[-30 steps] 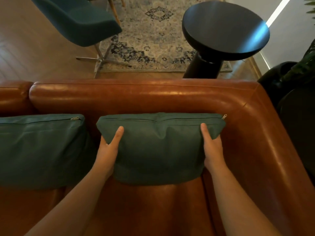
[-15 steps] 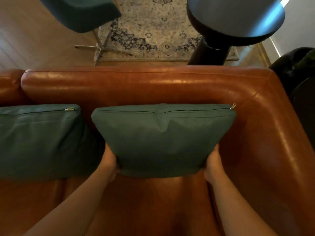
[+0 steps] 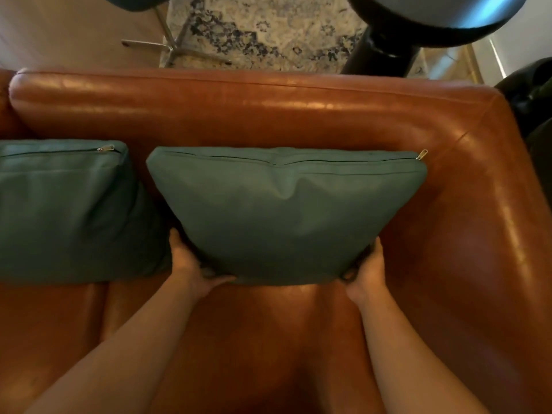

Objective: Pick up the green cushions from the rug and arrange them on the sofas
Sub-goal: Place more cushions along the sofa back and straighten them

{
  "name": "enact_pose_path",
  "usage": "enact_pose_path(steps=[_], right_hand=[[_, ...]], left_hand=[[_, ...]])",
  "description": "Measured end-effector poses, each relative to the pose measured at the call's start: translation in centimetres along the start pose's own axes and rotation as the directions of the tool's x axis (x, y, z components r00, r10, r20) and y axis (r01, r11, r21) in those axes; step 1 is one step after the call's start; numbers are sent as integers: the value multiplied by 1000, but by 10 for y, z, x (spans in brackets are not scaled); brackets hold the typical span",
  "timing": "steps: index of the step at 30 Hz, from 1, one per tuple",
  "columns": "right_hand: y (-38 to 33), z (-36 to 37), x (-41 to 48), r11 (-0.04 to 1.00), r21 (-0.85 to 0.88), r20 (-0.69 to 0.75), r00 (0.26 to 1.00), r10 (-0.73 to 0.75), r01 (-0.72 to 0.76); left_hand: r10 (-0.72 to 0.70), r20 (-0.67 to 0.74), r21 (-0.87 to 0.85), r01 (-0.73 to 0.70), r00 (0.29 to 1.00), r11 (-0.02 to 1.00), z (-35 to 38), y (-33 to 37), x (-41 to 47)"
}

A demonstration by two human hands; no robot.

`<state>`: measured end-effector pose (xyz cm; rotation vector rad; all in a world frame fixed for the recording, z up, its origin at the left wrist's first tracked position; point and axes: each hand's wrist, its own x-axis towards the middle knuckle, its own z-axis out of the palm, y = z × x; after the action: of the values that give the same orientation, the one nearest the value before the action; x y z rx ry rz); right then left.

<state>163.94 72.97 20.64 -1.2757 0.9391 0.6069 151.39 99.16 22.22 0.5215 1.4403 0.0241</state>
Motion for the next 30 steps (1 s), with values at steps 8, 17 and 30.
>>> enact_pose_path(steps=[8, 17, 30], right_hand=[[56, -5, 5, 952, 250, 86, 983, 162, -179], [59, -13, 10, 997, 75, -39, 999, -25, 28], [72, 23, -38, 479, -526, 44, 584, -810, 703]], left_hand=[[-88, 162, -119, 108, 983, 987, -16, -34, 18], [141, 8, -166, -137, 990, 977, -12, -45, 8], [747, 94, 573, -649, 658, 500, -5, -54, -33]])
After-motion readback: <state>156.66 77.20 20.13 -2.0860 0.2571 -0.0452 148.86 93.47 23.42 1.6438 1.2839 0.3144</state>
